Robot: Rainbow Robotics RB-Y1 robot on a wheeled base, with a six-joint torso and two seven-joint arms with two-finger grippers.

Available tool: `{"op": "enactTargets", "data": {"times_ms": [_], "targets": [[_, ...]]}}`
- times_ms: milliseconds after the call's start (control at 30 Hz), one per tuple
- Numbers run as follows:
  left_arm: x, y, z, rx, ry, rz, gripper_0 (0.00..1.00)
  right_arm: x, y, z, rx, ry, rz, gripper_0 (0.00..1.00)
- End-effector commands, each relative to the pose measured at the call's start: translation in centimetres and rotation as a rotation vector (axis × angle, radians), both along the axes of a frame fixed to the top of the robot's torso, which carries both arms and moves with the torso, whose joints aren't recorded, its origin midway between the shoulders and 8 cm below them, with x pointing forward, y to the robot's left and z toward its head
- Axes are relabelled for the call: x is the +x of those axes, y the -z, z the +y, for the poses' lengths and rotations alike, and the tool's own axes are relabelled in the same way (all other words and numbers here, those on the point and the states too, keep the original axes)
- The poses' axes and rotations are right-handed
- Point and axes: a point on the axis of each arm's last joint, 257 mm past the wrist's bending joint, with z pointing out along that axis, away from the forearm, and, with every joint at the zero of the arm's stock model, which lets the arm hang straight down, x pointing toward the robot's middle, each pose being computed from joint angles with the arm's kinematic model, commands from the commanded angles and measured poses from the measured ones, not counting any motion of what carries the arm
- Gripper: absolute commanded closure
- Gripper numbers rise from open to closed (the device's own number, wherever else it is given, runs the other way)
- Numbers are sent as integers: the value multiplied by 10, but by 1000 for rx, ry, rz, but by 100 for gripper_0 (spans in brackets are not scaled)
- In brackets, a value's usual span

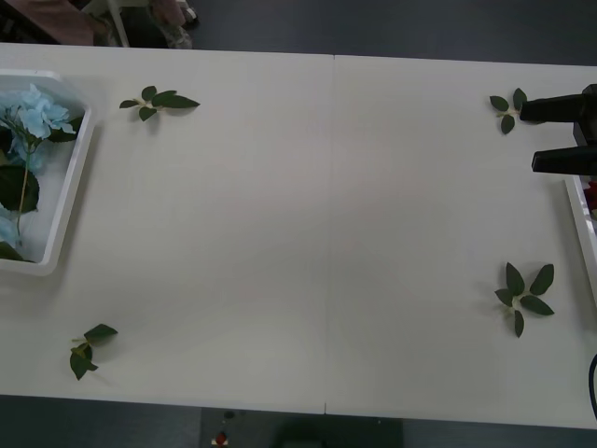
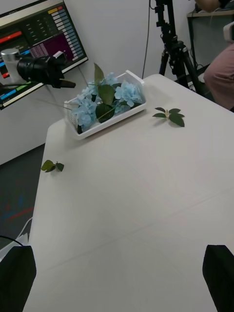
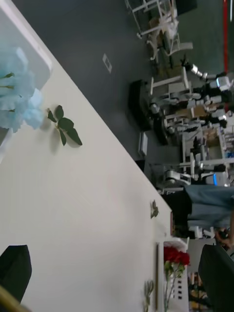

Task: Put the red flowers into the right box and the blue flowers into the left box

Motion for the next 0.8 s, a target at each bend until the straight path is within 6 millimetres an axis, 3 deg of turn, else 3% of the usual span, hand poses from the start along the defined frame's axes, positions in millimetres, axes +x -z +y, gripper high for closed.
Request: {"op": "enactTargets", "data": {"times_ms": [33,133,267,500,800], "targets": [[-35,-22,0,233,78,5,0,-2,-12,-6,-34,-6,-46,0],[-46,-31,-12,273,120,7,0,-2,-12,-6,-34,-6,-46,0],[-43,-40,-35,302,170,-11,0,-2,-12,-6,-34,-6,-46,0],[-23,-50,-103,360,227,-101,0,-2,-12,-6,-34,-6,-46,0],[-6,-25,-154,720,335,-172,0,-2,-12,-6,-34,-6,-46,0]]}}
